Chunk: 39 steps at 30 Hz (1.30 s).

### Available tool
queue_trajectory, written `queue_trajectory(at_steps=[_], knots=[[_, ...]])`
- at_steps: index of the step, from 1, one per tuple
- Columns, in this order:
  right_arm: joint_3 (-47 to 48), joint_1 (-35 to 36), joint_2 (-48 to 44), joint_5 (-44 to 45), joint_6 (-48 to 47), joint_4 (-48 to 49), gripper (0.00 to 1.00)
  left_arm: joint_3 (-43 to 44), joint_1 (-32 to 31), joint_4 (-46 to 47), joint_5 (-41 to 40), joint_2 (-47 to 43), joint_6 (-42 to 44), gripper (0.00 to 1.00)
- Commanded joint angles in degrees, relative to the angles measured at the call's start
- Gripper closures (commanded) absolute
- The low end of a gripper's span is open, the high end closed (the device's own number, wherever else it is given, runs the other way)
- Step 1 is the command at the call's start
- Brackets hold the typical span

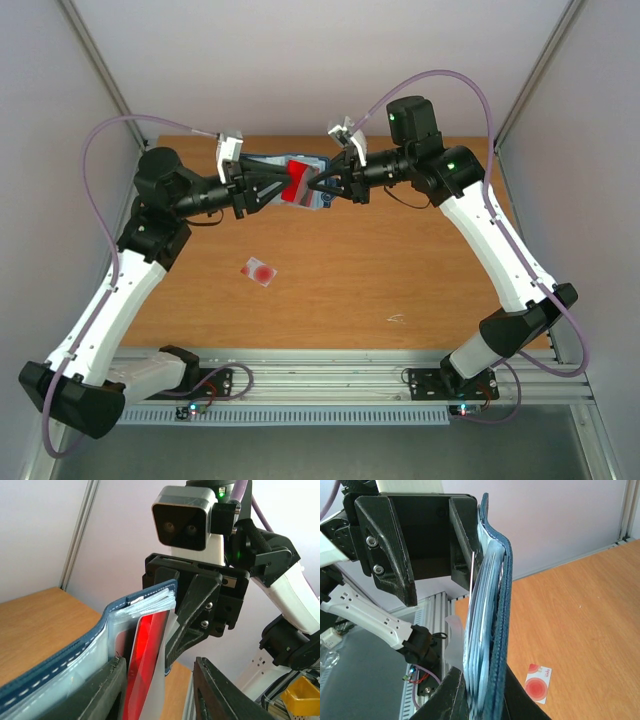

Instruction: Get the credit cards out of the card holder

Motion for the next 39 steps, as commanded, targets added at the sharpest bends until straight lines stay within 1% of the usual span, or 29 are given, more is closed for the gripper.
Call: queue_trajectory(at_steps=[1,4,6,8,10,12,15,17,19,21,23,24,26,28,31,33,37,39], knots=[[1.2,1.4,-1.8,-7.6,-1.9,6.8,0.99,-0.7,-0.6,-7.4,1.8,1.1,3.1,0.62],[1.8,2.3,-0.7,-8.0,-2.1,6.5,0.99,-0.8,-1.6,-5.8,4.1,1.9,2.8,0.61],[2.5,3.5,0.1,-7.7,-2.8,6.1,0.99,-0.9,-2.8,-3.2,6.2,2.4,1.4,0.61],[3.1,4.6,0.9,-7.1,-4.1,5.3,0.99,-1.0,-4.0,0.8,8.7,2.8,-0.7,0.61],[3.6,4.7,1.6,-6.7,-4.3,5.0,0.99,-1.1,-4.5,7.7,11.5,3.3,-3.4,0.61],[3.7,4.7,2.1,-5.1,-4.3,4.9,0.99,-1.1,-4.8,12.2,14.0,3.6,-6.7,0.62],[4.9,4.7,3.4,-0.1,-1.6,5.6,0.99,-1.0,-5.2,14.2,16.6,3.6,-8.1,0.64],[5.3,4.7,3.8,2.4,0.7,7.3,0.99,-1.1,-5.3,13.8,17.0,3.6,-8.0,0.68],[5.5,4.7,4.0,4.5,2.9,9.0,0.99,-1.1,-5.3,12.3,17.4,3.5,-7.0,0.74],[5.5,4.7,3.8,6.3,4.0,9.8,0.99,-0.6,-5.3,8.8,17.8,3.4,-4.2,0.79],[5.5,4.7,3.5,5.5,3.6,9.8,0.98,-0.4,-5.2,5.2,17.6,3.2,-1.3,0.82],[5.5,4.7,3.4,4.8,3.3,9.4,0.98,-0.6,-5.2,4.7,17.5,3.0,-0.5,0.85],[5.4,4.7,3.2,3.8,2.3,7.9,0.98,-1.1,-4.9,5.3,16.7,2.5,-0.6,0.98],[5.1,4.2,2.9,3.0,1.1,6.1,0.97,-1.9,-4.0,7.2,15.5,1.9,-2.0,1.00],[2.4,2.0,1.4,0.0,2.3,6.3,0.92,-2.9,-2.1,9.2,13.2,0.7,-5.3,1.00],[0.3,0.6,0.4,-1.5,3.4,7.2,0.86,-3.6,-1.0,9.7,10.9,-0.3,-5.8,1.00],[-2.3,0.5,-0.9,-3.1,3.7,7.4,0.70,-5.3,-0.2,11.4,7.0,-1.4,-6.1,1.00],[-3.6,0.4,-1.1,-3.7,4.6,8.1,0.67,-5.9,-0.2,13.6,6.9,-1.5,-7.3,1.00]])
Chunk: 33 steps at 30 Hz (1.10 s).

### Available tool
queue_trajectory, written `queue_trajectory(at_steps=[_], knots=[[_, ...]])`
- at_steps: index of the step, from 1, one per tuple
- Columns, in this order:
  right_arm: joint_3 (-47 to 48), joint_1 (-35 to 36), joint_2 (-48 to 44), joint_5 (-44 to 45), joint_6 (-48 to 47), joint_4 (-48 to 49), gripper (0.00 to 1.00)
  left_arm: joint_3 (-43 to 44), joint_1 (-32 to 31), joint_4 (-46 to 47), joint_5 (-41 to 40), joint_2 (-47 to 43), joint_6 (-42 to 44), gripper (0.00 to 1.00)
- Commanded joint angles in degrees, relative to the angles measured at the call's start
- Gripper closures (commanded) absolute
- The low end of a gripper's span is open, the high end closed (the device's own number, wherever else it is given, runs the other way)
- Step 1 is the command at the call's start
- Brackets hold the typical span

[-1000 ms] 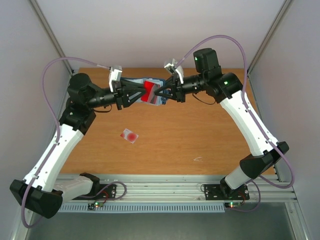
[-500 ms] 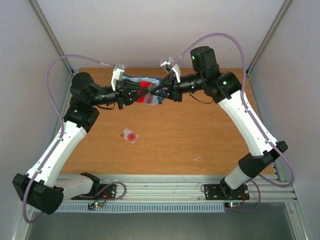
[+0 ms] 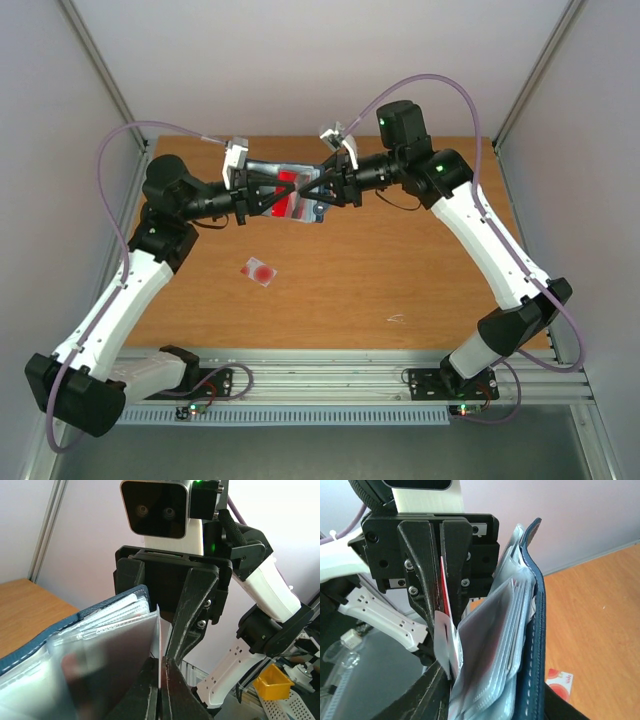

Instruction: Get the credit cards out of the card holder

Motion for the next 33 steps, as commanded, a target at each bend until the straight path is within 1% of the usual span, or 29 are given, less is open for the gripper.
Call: queue_trajectory(at_steps=[1,5,11,14,15,18,19,22,23,24,25,26,31,33], knots=[[-2.3,-0.6,-2.1,-1.7,1.8,5.5,0.65,-1.6,0.0,6.0,1.0,-1.8,-3.2,1.00],[-3.7,-0.6,-2.3,-2.4,2.0,5.7,0.61,-1.8,0.0,7.4,1.1,-1.9,-4.5,1.00],[-5.6,-0.6,-2.8,-5.8,0.6,3.3,0.45,-2.5,0.7,8.8,0.6,-2.5,-5.5,1.00],[-5.4,-0.6,-2.6,-4.9,0.1,1.4,0.45,-2.8,0.7,9.1,0.7,-2.6,-5.5,1.00],[-5.5,-0.6,-2.7,-4.7,0.1,1.5,0.49,-2.8,0.7,9.1,0.8,-2.6,-5.5,1.00],[-5.5,-0.6,-3.1,-4.4,0.7,2.4,0.76,-2.9,0.7,8.6,0.9,-2.6,-5.2,1.00],[-5.5,-0.6,-3.3,-4.4,0.6,2.4,0.83,-3.0,0.7,8.3,0.9,-2.6,-5.1,1.00],[-5.6,-1.4,-3.6,-5.4,0.3,1.7,0.97,-3.0,0.9,7.5,1.3,-2.7,-4.9,1.00],[-5.7,-1.9,-3.6,-5.9,0.4,1.6,0.99,-3.0,1.0,7.0,1.4,-2.7,-4.7,1.00],[-5.8,-2.3,-3.8,-6.1,0.4,1.4,0.99,-3.1,1.0,6.2,1.5,-2.8,-4.5,0.97],[-5.7,-2.6,-3.9,-6.3,0.4,1.1,0.99,-3.2,1.1,5.5,1.4,-3.0,-4.1,0.92],[-5.6,-2.7,-4.0,-6.5,0.3,1.0,0.99,-3.4,1.2,4.9,1.5,-3.2,-3.6,0.89],[-4.9,-2.9,-4.5,-6.6,-0.5,0.3,0.99,-4.1,1.6,2.1,1.5,-3.6,-1.9,0.87],[-4.5,-2.9,-4.2,-6.9,-0.5,0.3,0.99,-4.2,1.7,1.5,1.7,-3.7,-1.5,0.89]])
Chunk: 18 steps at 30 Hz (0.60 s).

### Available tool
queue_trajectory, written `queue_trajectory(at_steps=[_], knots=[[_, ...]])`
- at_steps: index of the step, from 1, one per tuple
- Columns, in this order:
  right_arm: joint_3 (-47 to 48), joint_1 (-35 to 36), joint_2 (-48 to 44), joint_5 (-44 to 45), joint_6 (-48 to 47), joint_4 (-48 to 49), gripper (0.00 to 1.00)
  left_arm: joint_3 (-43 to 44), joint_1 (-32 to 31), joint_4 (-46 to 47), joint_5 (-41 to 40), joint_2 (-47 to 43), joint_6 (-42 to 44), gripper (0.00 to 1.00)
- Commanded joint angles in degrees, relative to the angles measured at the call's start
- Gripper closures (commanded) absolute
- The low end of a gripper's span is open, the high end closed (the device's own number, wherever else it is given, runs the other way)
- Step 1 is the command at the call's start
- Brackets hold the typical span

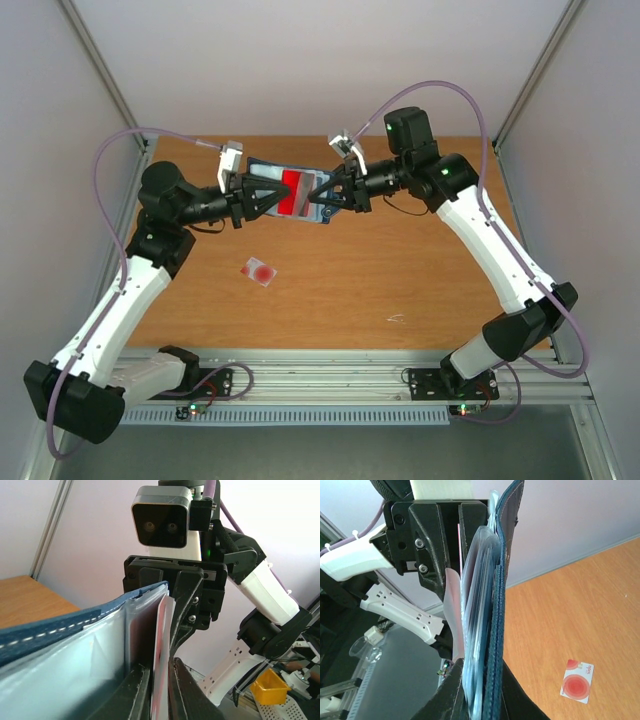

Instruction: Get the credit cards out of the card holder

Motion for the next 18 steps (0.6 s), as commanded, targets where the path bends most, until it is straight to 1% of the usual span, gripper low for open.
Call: queue_trajectory(at_steps=[1,2,3,7,9,12,14,16,18], knots=[[1.4,-0.6,-1.7,-1.5,-1.0,-0.2,0.99,-0.6,0.4,-1.1,1.8,-1.5,2.1,0.93],[1.7,-0.6,-1.5,-1.6,-0.9,-0.4,0.99,-0.5,0.4,-1.1,1.8,-1.3,2.2,0.98],[1.9,-0.7,-1.4,-1.5,-1.0,-0.5,0.99,-0.3,0.3,-1.4,1.8,-1.2,2.3,1.00],[2.0,-1.3,-1.4,-0.2,-0.9,-1.2,0.98,0.4,0.4,-3.4,1.5,-1.5,3.6,1.00],[1.6,-3.5,-1.6,-0.3,0.4,-1.3,0.99,1.0,1.0,-7.1,-0.9,-1.8,5.1,1.00],[-1.7,-10.2,-2.5,0.1,4.3,-0.2,0.99,2.2,3.4,-15.2,-6.7,-2.0,10.7,1.00],[-3.6,-13.5,-3.2,0.0,6.3,0.6,0.99,2.5,4.6,-18.4,-9.0,-2.2,14.8,1.00],[-5.0,-14.7,-3.9,1.6,6.5,0.6,0.99,2.2,4.8,-20.0,-10.1,-2.3,16.9,1.00],[-5.3,-15.2,-4.0,5.6,6.4,-0.6,0.99,1.8,4.9,-21.9,-11.3,-2.4,18.6,1.00]])
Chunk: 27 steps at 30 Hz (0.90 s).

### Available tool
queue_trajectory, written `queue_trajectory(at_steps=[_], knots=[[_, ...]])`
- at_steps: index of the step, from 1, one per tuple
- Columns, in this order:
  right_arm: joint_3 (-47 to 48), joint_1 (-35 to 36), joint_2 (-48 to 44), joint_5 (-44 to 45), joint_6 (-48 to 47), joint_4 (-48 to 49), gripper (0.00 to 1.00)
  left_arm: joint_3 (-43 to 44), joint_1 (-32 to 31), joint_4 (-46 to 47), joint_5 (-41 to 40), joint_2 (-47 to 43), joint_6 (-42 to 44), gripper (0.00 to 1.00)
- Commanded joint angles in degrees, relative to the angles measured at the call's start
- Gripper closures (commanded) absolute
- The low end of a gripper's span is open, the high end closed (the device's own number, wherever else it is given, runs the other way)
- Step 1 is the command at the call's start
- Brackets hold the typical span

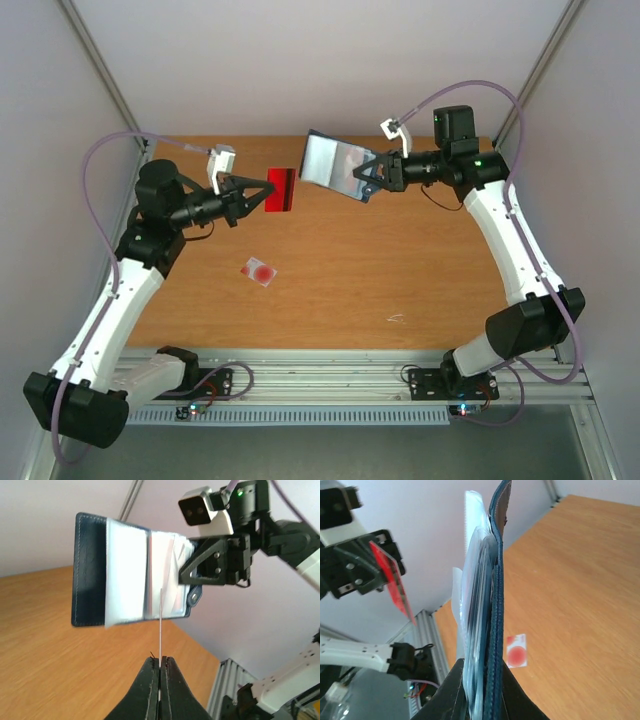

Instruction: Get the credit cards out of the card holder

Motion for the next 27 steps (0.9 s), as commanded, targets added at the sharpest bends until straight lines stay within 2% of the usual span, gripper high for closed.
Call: queue_trajectory(at_steps=[1,3,5,7,8,11,14,15,20,22,27], knots=[[-0.9,-1.1,-2.7,7.0,3.0,0.2,0.99,0.5,0.2,-9.0,-4.7,-0.9,8.5,1.00],[-1.7,-2.5,-2.7,11.6,5.5,0.5,0.99,-0.6,-0.7,-15.0,-8.9,-1.2,19.4,1.00],[-1.9,-3.4,-2.7,17.0,7.1,0.0,0.99,-3.0,-3.2,-21.8,-17.9,-1.2,37.7,1.00],[-1.3,-3.4,-2.8,20.4,7.3,-1.3,0.99,-6.2,-7.2,-26.1,-28.3,-1.1,50.2,1.00],[-1.0,-3.3,-3.0,21.2,7.4,-1.6,0.99,-8.3,-9.4,-27.3,-33.6,-1.1,57.8,1.00],[-1.0,-3.4,-3.9,21.6,7.2,-1.6,0.99,-16.5,-14.1,-23.9,-40.4,-3.4,70.3,1.00],[-1.4,-3.3,-4.7,22.2,6.5,-1.7,0.99,-27.5,-14.7,-14.3,-38.2,-9.3,85.6,1.00],[-1.3,-3.3,-4.8,22.1,6.2,-2.0,0.99,-31.4,-14.6,-10.0,-36.1,-12.1,93.1,1.00],[-0.4,-3.3,-4.7,21.4,6.1,-3.7,0.99,-52.0,-14.6,14.7,-22.0,-26.6,118.8,1.00],[-0.9,-3.3,-4.9,21.2,6.1,-3.5,0.99,-56.1,-14.6,16.7,-17.1,-30.3,127.7,1.00],[-1.3,-3.4,-4.6,20.4,5.5,-3.6,0.99,-60.6,-14.7,17.2,-11.9,-35.9,136.4,1.00]])
